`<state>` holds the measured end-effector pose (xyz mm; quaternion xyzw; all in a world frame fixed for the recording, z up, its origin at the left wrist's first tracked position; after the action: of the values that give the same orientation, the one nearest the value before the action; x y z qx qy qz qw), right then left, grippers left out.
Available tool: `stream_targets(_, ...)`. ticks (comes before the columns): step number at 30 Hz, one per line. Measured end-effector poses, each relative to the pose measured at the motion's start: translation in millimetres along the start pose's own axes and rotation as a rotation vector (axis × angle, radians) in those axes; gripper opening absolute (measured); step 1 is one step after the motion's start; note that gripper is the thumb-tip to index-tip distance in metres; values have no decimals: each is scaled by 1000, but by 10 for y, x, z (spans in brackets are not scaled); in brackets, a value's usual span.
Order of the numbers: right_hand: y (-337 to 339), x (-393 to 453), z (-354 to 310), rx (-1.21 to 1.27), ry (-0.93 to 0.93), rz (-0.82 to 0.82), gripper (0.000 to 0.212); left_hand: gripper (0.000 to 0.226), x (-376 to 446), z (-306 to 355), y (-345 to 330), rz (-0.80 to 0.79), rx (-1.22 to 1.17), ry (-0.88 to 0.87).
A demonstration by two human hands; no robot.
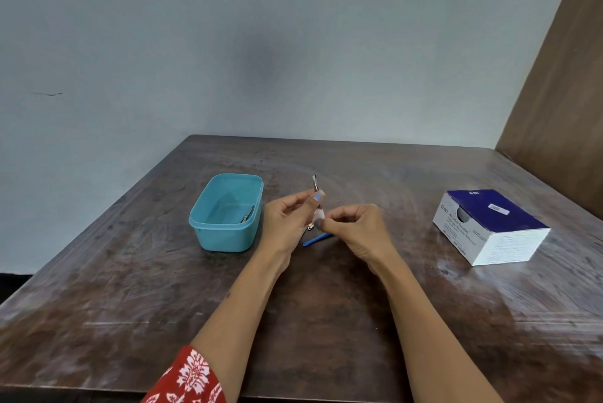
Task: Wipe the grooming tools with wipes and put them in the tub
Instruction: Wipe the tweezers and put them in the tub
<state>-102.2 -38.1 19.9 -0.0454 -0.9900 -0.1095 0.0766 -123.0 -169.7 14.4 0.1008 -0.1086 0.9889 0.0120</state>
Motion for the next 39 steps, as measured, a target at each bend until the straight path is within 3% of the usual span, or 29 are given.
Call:
stream_targets(8,16,11,-8,51,14,-4,7,28,-6,-2,-8,-8,-26,-2)
stream_targets(14,-38,6,66,-36,-49,-43,19,24,16,16,34,19,-11,-18)
stream_targets(32,-48,-9,71,-58,-73,-75,15,25,-7,44,21,14,-1,-38)
stream_targets(39,8,5,-2,-51,-11,1,18,25,-3,14,18,18,-14,-3)
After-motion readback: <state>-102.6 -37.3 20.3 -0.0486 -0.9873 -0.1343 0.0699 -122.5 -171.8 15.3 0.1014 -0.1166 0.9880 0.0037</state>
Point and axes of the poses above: each hand's wrist, its own x-axis towards the middle knuckle, its own y-axis out of the back of the hand, z = x × y, the point moved 9 cm from there along x, towards the middle knuckle, and after that the axes turned 5 degrees about -y, right-handed, at the moved point
